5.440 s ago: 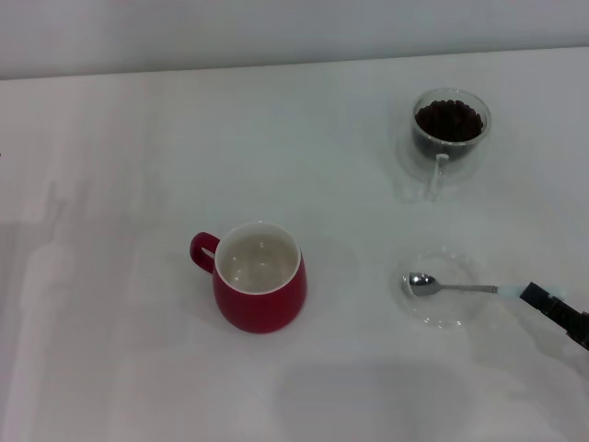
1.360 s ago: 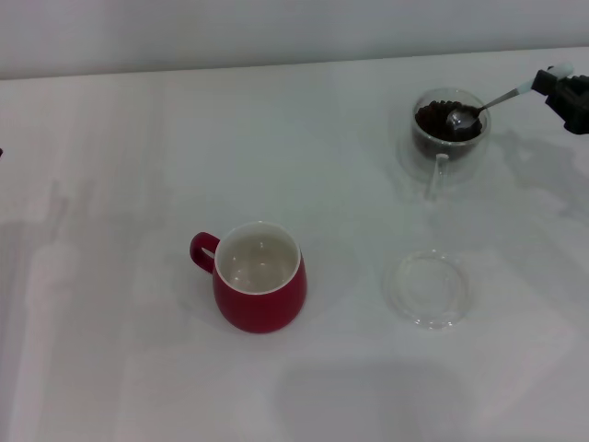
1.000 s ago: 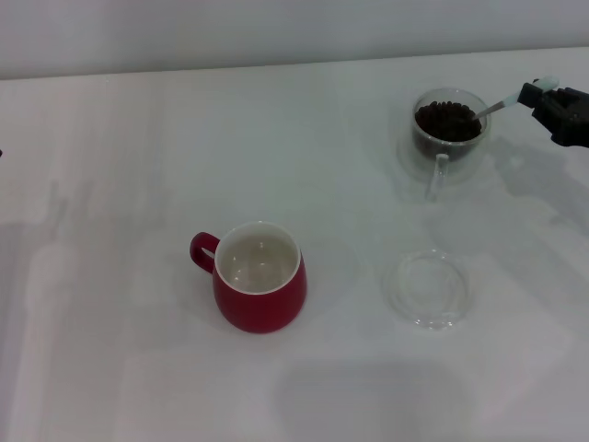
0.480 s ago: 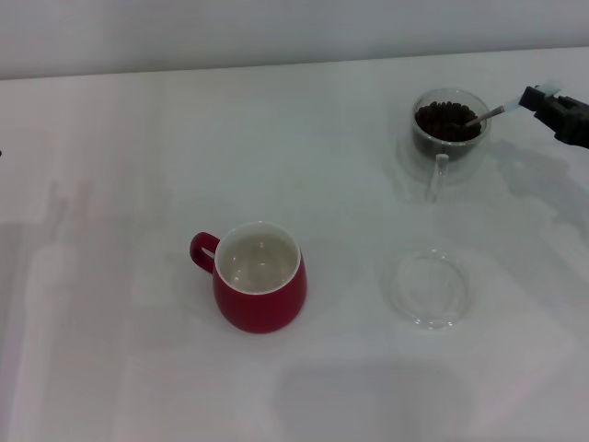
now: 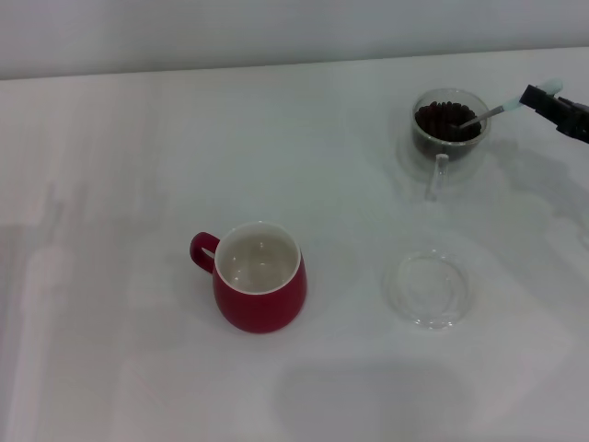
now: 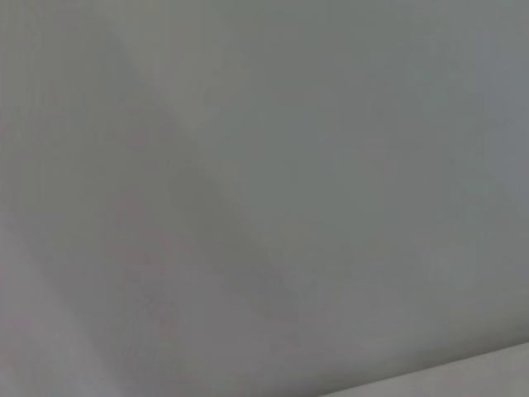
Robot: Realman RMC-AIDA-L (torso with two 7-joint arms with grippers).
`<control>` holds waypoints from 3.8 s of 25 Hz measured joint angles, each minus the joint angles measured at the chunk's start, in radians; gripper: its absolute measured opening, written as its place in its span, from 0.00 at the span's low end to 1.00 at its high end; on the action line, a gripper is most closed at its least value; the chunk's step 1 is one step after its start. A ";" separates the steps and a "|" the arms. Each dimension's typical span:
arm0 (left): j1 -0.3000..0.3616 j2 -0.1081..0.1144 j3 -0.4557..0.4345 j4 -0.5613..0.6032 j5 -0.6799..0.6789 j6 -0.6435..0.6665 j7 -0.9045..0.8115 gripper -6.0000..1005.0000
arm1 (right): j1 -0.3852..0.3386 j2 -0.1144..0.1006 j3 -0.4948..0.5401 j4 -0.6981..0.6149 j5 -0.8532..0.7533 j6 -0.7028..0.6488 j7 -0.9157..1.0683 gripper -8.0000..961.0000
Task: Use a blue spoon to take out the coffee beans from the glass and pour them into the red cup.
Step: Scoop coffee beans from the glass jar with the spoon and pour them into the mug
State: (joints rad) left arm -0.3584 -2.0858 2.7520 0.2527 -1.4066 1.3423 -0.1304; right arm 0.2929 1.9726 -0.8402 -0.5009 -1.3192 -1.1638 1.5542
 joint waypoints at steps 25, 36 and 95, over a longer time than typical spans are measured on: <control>-0.004 0.001 0.000 -0.003 0.000 0.000 0.000 0.88 | 0.006 -0.001 0.003 -0.002 -0.025 0.075 0.235 0.18; -0.005 0.000 0.000 -0.005 0.000 0.000 0.000 0.88 | 0.006 -0.004 0.007 -0.004 -0.022 0.069 0.287 0.18; 0.038 -0.001 0.000 -0.009 0.000 -0.008 0.000 0.89 | 0.009 -0.003 0.089 0.008 -0.012 0.043 0.464 0.19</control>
State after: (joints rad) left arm -0.3205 -2.0870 2.7519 0.2440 -1.4066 1.3344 -0.1303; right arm 0.3016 1.9697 -0.7514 -0.4925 -1.3313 -1.1211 2.0184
